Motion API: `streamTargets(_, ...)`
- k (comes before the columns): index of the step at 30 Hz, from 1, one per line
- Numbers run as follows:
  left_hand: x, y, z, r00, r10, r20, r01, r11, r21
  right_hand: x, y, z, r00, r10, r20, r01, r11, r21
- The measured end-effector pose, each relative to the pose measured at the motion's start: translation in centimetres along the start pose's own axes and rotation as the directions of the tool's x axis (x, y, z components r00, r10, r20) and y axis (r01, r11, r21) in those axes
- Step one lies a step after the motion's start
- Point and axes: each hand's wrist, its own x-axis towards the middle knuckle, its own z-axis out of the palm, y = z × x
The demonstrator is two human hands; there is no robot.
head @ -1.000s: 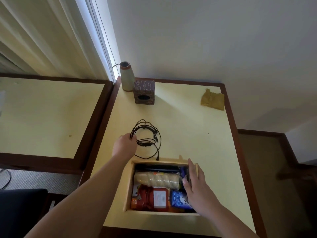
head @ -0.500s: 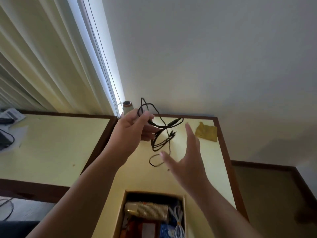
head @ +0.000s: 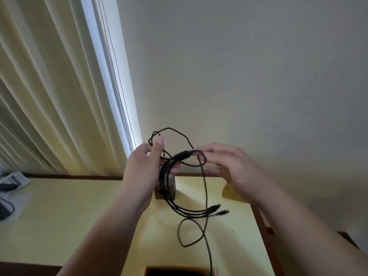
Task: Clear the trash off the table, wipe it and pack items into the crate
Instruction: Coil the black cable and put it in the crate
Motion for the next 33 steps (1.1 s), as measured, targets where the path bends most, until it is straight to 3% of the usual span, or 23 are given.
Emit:
streamTargets(4, -0.8, 2.2, -0.4, 0.998, 0.056, 0.022, -0.057, 0.997, 0.047, -0.4, -3.3, 3.0, 0.999, 0.006, -0.038, -0.012, 0.988, -0.157)
streamTargets(9, -0.3, 4.8, -1.4, 0.993, 0.092, 0.075, -0.096, 0.994, 0.045, -0.1, -5.2, 4.5, 0.98, -0.139, -0.146, 0.05, 0.869, -0.491)
streamTargets(12, 0.4, 6.2, -2.4, 0.977, 0.092, 0.194, -0.109, 0.991, 0.079, -0.3, -6.8, 4.1, 0.975, -0.103, -0.194, -0.006, 0.87, -0.493)
streamTargets(15, 1.0, 7.1, -3.5, 0.925, 0.026, 0.38, -0.128, 0.961, 0.245, -0.2, -7.8, 3.2, 0.972, -0.021, -0.234, -0.091, 0.884, -0.458)
streamTargets(17, 1.5, 7.3, -4.3, 0.899, -0.027, 0.436, -0.178, 0.888, 0.423, 0.1, -8.0, 2.2, 0.966, 0.017, -0.259, -0.11, 0.931, -0.349)
streamTargets(19, 2.3, 7.9, -5.2, 0.921, 0.023, 0.389, -0.244, 0.812, 0.531, 0.3, -8.3, 1.1, 0.965, 0.086, -0.246, -0.1, 0.994, -0.045)
streamTargets(22, 3.2, 8.8, -6.5, 0.903, 0.167, 0.395, -0.363, 0.787, 0.498, 0.2, -9.2, -0.2, 0.968, 0.145, -0.203, -0.06, 0.925, 0.376)
streamTargets(25, 3.8, 9.7, -6.9, 0.85, 0.276, 0.448, -0.481, 0.753, 0.449, -0.3, -10.3, -1.0, 0.984, 0.105, -0.146, -0.023, 0.879, 0.476)
streamTargets(28, 4.4, 10.7, -7.0, 0.844, 0.36, 0.397, -0.515, 0.749, 0.416, -0.8, -11.6, -1.5, 0.996, 0.075, -0.051, -0.033, 0.818, 0.574)
streamTargets(30, 5.1, 11.0, -7.3, 0.845, 0.386, 0.37, -0.522, 0.742, 0.419, -1.0, -12.3, -2.1, 0.995, 0.096, -0.018, -0.075, 0.869, 0.489)
streamTargets(32, 5.9, 11.0, -7.9, 0.84, 0.41, 0.356, -0.538, 0.718, 0.441, -0.8, -12.3, -3.3, 0.992, 0.124, -0.002, -0.123, 0.989, 0.08)
streamTargets(33, 6.3, 10.8, -8.3, 0.836, 0.418, 0.355, -0.546, 0.698, 0.464, -0.8, -12.3, -4.0, 0.992, 0.129, 0.002, -0.126, 0.975, -0.182)
